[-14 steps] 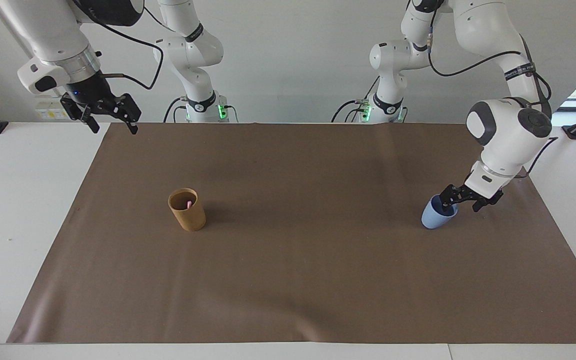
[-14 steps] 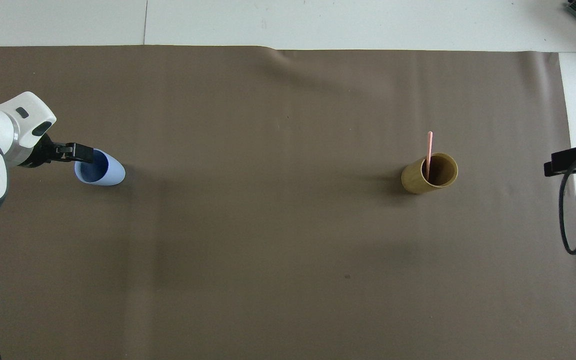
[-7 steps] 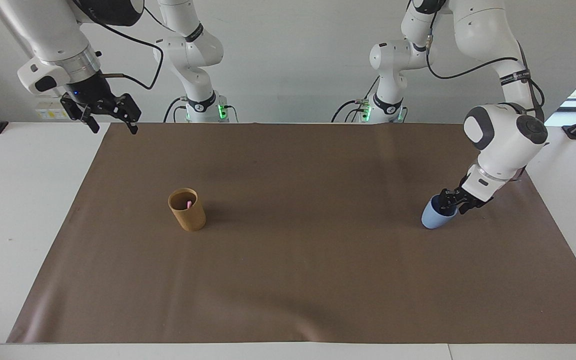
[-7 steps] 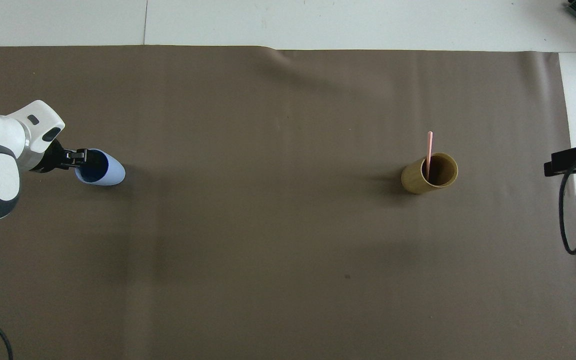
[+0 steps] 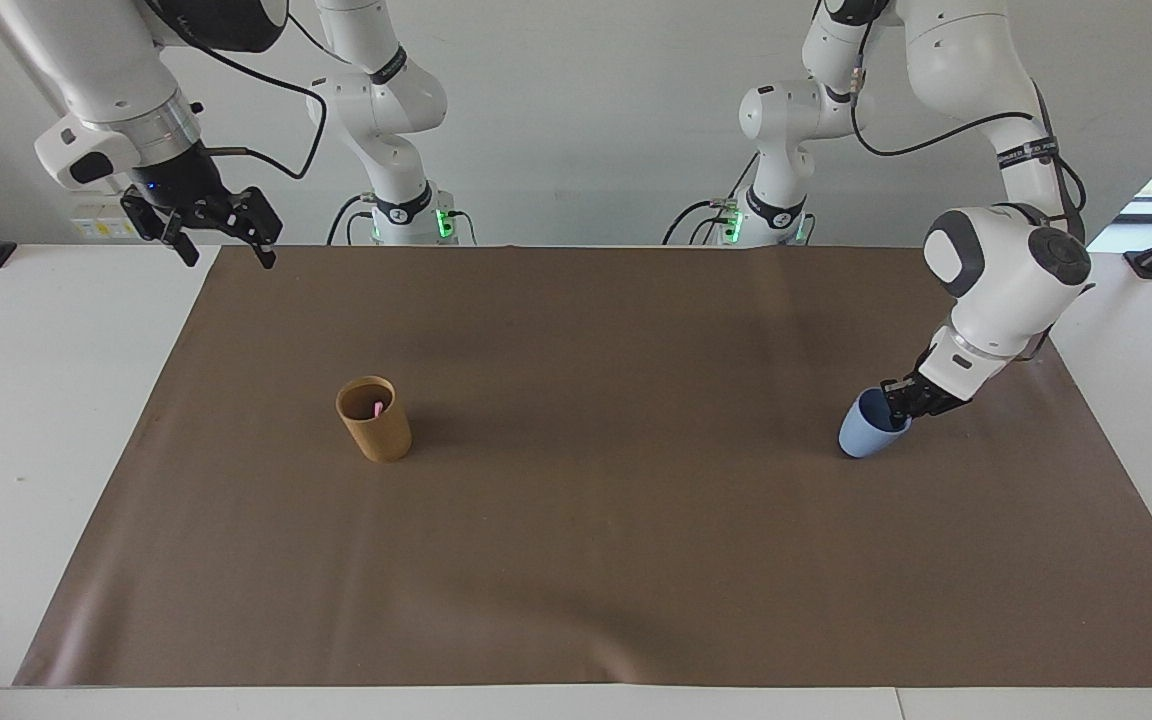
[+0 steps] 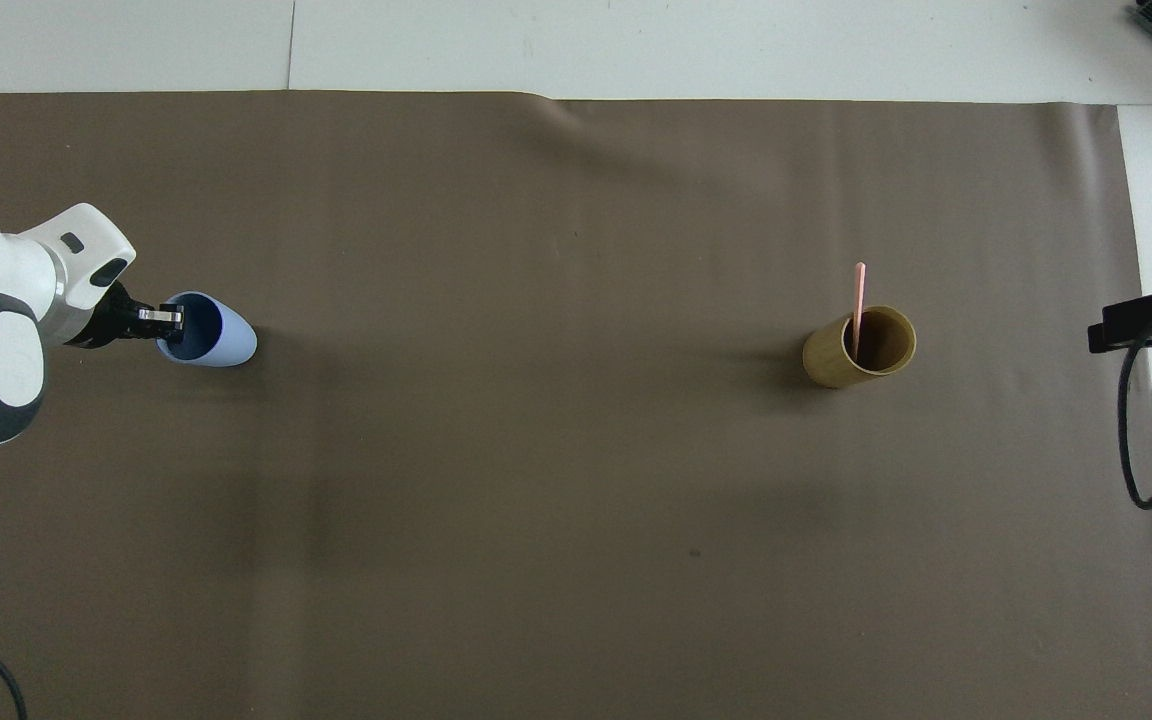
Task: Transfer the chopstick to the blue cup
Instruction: 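Slide the blue cup with the left gripper toward the table center, then release the blue cup and withdraw the left gripper while the right gripper reaches the chopstick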
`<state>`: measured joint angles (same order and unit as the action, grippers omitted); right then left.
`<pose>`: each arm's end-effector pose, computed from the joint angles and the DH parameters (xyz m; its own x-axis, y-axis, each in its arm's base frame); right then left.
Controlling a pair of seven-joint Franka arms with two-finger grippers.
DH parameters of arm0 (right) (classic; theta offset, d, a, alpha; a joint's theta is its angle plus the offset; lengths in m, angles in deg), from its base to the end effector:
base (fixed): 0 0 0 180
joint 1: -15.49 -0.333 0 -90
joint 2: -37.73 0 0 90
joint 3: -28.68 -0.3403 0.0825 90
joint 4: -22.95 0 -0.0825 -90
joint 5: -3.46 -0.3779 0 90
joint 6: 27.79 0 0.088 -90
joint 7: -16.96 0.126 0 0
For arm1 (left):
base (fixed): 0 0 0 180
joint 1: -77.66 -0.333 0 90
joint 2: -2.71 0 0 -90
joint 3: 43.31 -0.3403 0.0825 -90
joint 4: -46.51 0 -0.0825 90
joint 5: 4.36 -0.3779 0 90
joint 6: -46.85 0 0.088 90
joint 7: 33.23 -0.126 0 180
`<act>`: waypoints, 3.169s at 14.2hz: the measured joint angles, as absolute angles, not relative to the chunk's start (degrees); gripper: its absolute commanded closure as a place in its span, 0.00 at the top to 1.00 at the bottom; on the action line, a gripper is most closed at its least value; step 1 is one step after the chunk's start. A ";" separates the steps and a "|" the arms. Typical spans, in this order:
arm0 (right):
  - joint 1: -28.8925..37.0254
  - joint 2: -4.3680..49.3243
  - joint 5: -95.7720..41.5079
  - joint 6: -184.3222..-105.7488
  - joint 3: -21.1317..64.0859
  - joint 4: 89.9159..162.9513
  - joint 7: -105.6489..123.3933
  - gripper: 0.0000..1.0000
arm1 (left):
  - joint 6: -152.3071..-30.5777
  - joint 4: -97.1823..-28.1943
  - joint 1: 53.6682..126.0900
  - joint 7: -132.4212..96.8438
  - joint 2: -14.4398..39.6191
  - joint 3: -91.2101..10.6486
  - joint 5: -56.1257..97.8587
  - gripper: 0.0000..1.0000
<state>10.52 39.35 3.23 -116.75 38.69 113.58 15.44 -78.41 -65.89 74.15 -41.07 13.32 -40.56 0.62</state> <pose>0.5351 -0.0481 0.6382 0.9981 -0.0613 -0.0011 -0.0613 -0.9981 -0.0090 0.5986 0.0044 0.3935 0.9963 -0.0718 0.0480 -0.0753 -0.9943 0.0758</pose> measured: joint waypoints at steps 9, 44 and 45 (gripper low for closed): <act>10.52 39.35 3.23 -116.75 38.69 113.58 15.44 1.00 | -76.15 -66.48 92.16 -27.77 9.99 -39.38 1.14 0.00; 4.19 31.35 -15.22 -150.61 38.17 126.93 -19.17 1.00 | -63.19 -61.84 89.57 -35.46 -1.29 -41.79 1.16 1.00; 3.93 30.86 -15.58 -151.63 38.18 127.32 -19.58 1.00 | -59.57 -58.40 87.63 -36.97 -1.12 -41.81 0.81 1.00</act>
<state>3.93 30.86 -15.58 -151.63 38.18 127.32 -19.58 -59.57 -58.40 87.63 -36.97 -1.12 -41.81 0.81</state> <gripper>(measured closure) 0.000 0.000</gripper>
